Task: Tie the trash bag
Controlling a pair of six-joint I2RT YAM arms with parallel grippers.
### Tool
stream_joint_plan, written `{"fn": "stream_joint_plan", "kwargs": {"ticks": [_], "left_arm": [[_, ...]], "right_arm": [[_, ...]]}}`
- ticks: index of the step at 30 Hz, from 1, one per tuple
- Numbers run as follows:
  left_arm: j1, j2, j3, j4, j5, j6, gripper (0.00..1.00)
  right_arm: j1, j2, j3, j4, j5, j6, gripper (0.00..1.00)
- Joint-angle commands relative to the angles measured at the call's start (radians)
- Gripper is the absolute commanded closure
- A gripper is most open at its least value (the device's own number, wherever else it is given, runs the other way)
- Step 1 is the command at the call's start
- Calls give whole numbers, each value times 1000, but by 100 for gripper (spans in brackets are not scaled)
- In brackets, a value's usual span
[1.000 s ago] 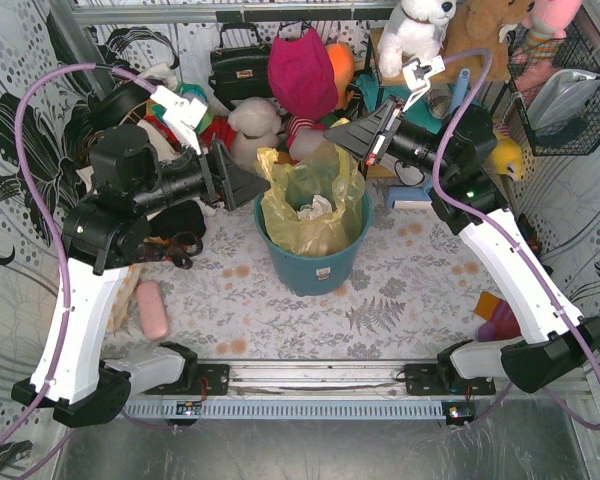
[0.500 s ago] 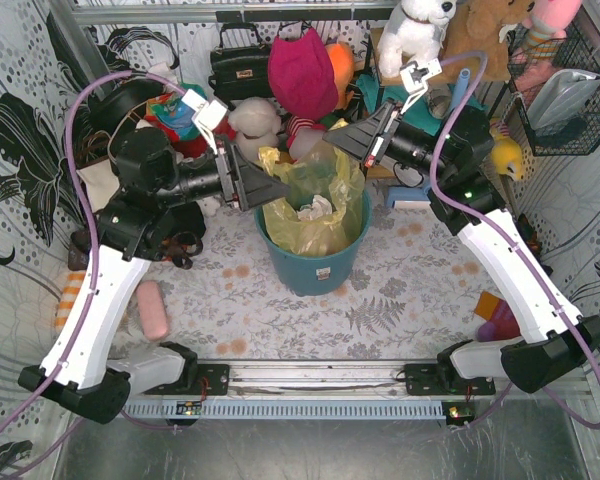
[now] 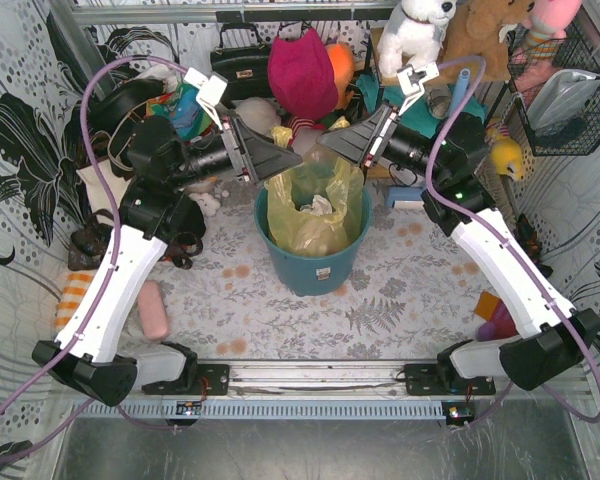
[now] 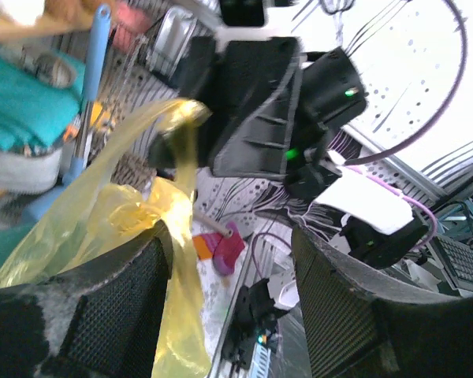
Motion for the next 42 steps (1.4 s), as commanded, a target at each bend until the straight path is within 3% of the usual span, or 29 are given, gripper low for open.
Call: {"fn": "stream_joint_plan", "kwargs": {"ticks": [1,6,9,13,18,22,27,31,35,38,42], "left_arm": [[1,-29,51,270,-24,-69,32],[1,-3,186,316,-52,-59,33],[3,-15,214,269,-122,-1,33],[4,-40,182,175,-242,52,33],[9,-48,88,174,-274,21,33],[16,-49,8,252,-267,-42,33],[38,18,48,333,-206,-113,33],[82,113,154,546,-69,-296,33],[102,165,243,657,-39,-405,33],[103,130,173,695,-46,-410,33],[107,63,46,671,-63,-384,33]], "right_arm": [[1,70,103,277,-69,158,60],[1,81,351,110,22,10,67],[1,48,387,26,118,-76,68],[1,-22,293,-40,214,-144,68],[1,-110,86,-71,294,-162,69],[1,-168,-12,-84,353,-186,70],[2,-178,-7,-112,370,-213,70],[1,-118,124,-115,355,-232,71],[1,-38,339,-122,274,-234,71],[1,-40,331,-154,302,-204,71],[1,-91,185,-198,339,-188,71]]}}
